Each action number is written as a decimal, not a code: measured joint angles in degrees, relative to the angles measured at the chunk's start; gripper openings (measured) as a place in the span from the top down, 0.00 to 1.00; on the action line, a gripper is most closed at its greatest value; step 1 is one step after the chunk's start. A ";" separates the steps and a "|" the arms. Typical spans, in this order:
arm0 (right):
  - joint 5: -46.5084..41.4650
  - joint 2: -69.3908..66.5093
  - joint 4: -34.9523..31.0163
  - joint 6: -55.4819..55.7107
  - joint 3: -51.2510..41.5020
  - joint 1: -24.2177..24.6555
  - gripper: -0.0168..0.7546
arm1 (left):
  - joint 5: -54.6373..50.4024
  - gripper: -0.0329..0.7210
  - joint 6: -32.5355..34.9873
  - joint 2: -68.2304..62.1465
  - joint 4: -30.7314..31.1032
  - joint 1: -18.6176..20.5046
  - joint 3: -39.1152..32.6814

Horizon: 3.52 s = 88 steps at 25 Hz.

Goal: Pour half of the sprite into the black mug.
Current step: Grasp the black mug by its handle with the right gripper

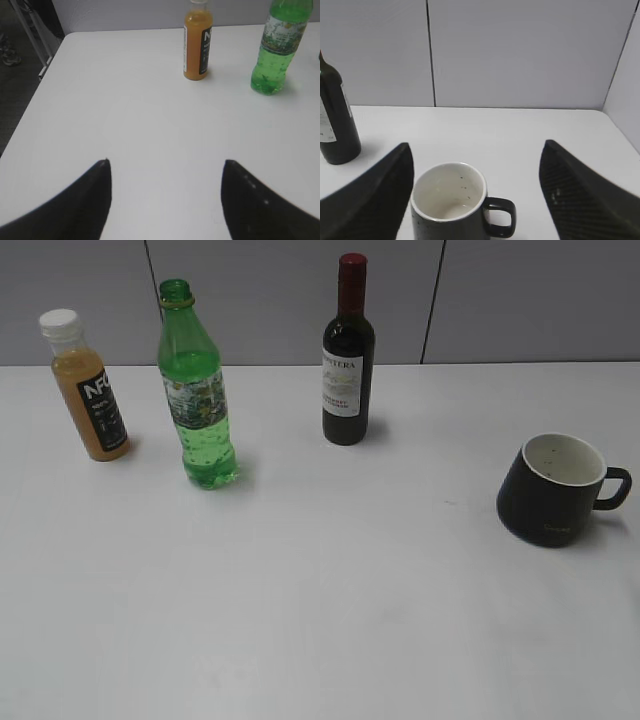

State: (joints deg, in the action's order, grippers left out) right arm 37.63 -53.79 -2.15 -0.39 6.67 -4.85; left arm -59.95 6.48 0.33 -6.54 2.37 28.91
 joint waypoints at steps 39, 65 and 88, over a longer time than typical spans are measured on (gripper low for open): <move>23.65 -31.46 31.87 14.03 1.30 25.36 0.21 | 0.00 0.27 0.00 0.00 0.00 0.00 0.00; 31.61 -53.03 33.51 3.21 6.66 29.75 0.21 | 0.00 0.27 0.00 0.00 0.00 0.00 0.00; 31.87 -59.35 37.49 3.92 11.96 29.75 0.21 | 0.00 0.27 0.00 0.00 0.00 0.00 0.00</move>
State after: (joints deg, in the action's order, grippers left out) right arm 69.50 -113.14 35.34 3.54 18.63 24.90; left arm -59.95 6.48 0.33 -6.54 2.37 28.91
